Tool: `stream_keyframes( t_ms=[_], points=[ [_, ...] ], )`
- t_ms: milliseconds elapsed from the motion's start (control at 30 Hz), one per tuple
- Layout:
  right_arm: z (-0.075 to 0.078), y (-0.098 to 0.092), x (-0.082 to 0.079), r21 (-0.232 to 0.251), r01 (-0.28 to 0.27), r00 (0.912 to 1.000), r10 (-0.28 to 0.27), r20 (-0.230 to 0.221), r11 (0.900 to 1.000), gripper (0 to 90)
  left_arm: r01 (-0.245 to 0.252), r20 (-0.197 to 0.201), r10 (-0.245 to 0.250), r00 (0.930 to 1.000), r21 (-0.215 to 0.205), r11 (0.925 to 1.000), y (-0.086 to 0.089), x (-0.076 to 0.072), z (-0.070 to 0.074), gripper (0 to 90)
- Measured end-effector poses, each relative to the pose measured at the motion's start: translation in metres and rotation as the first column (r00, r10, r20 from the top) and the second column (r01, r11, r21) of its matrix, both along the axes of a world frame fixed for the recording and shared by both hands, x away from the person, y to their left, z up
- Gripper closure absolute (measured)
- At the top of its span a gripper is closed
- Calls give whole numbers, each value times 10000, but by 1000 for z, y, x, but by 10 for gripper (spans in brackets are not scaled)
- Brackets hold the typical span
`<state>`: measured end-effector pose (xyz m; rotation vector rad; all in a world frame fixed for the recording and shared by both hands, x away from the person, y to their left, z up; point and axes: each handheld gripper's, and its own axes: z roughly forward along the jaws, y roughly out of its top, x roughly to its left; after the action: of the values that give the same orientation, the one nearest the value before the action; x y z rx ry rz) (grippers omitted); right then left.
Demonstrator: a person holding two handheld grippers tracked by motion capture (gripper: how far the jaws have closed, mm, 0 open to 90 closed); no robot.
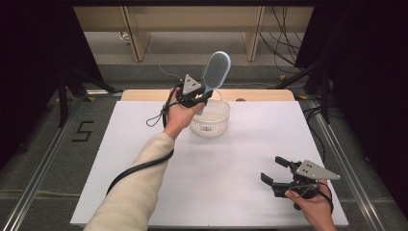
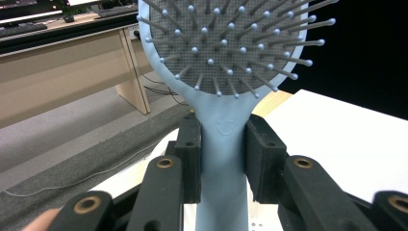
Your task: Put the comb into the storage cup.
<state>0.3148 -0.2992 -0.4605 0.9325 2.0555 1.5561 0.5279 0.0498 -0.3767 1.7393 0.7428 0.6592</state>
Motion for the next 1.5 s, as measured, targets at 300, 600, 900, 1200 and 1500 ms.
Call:
stream_keyframes(
  t_ms=[300,600,900,1200,1500],
  points=[
    [0,1,0,-11,2,10000,-2,-36,10000,159,44,3,-44,10000,-70,10000,1,3,-4,698],
    [0,0,0,-20,1,10000,-1,-36,10000,159,127,-56,-128,9999,-53,9999,1,4,-6,698],
    [0,0,0,-21,-9,10000,9,-46,10000,159,141,4,-141,9999,74,9999,2,5,-9,698],
    [0,1,0,1,-12,10000,12,-25,10000,159,163,-34,-163,9999,53,9999,3,6,-13,698],
    [0,1,0,-13,-21,10000,21,-34,10000,159,209,-30,-209,9998,98,9997,2,8,-16,698]
  ],
)
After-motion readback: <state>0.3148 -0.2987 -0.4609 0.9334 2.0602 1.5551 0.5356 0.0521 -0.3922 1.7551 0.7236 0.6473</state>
